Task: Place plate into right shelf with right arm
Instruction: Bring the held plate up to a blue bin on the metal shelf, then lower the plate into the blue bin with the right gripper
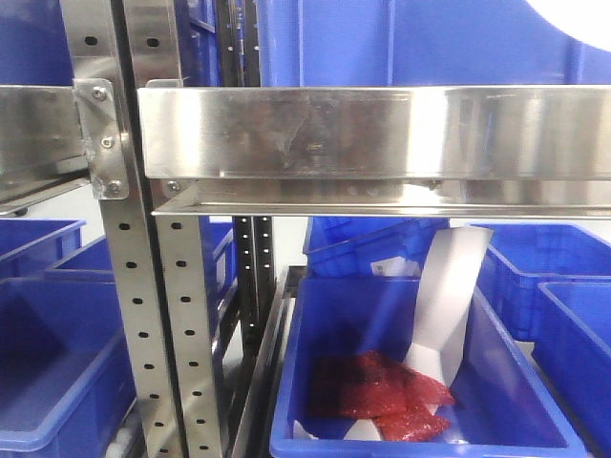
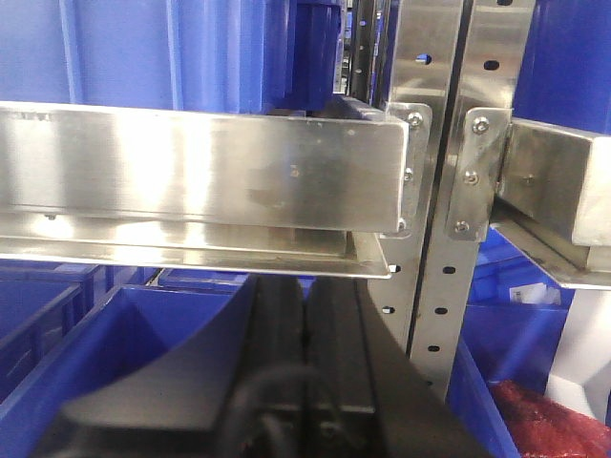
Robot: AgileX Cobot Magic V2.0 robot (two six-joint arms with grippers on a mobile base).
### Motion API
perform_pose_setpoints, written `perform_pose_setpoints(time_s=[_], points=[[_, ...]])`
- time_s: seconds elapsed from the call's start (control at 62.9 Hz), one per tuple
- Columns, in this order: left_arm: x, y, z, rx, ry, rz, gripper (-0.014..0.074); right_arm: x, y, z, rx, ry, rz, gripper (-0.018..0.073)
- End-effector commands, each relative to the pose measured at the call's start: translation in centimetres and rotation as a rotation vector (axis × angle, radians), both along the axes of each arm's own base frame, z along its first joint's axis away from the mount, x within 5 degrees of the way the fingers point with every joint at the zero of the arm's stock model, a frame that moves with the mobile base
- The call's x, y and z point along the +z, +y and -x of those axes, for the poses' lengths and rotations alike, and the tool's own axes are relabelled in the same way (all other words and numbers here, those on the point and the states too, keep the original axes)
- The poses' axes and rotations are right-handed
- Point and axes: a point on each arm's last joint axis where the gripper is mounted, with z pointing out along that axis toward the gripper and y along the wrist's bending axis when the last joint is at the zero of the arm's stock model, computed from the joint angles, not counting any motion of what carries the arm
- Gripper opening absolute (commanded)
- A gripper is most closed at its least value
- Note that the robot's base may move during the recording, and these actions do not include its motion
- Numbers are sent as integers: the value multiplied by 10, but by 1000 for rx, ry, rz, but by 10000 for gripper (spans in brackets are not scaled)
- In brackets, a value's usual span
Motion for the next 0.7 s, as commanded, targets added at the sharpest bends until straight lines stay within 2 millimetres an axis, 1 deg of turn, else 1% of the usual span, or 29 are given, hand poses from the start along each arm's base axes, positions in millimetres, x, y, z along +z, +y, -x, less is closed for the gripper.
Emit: perform_pose_setpoints(time_s=[0.0,0.127,0.223,0.334,0.382,0.477,0.588,0.684], points=[[5,1,1,9,-89,18,-128,20,-1,2,-9,-131,7,69],[5,1,1,9,-89,18,-128,19,-1,2,-8,-117,8,69],[5,1,1,9,-89,18,-128,25,-1,3,-9,-172,4,69],[5,1,1,9,-89,18,-128,45,-1,6,-10,-236,1,69],[5,1,1,9,-89,18,-128,59,-1,6,-9,-251,0,69],[5,1,1,9,-89,18,-128,86,-1,1,-7,-260,0,69],[5,1,1,9,-89,18,-128,115,0,-14,-7,-290,-1,69],[5,1,1,9,-89,18,-128,134,1,-38,-5,-288,-1,69]])
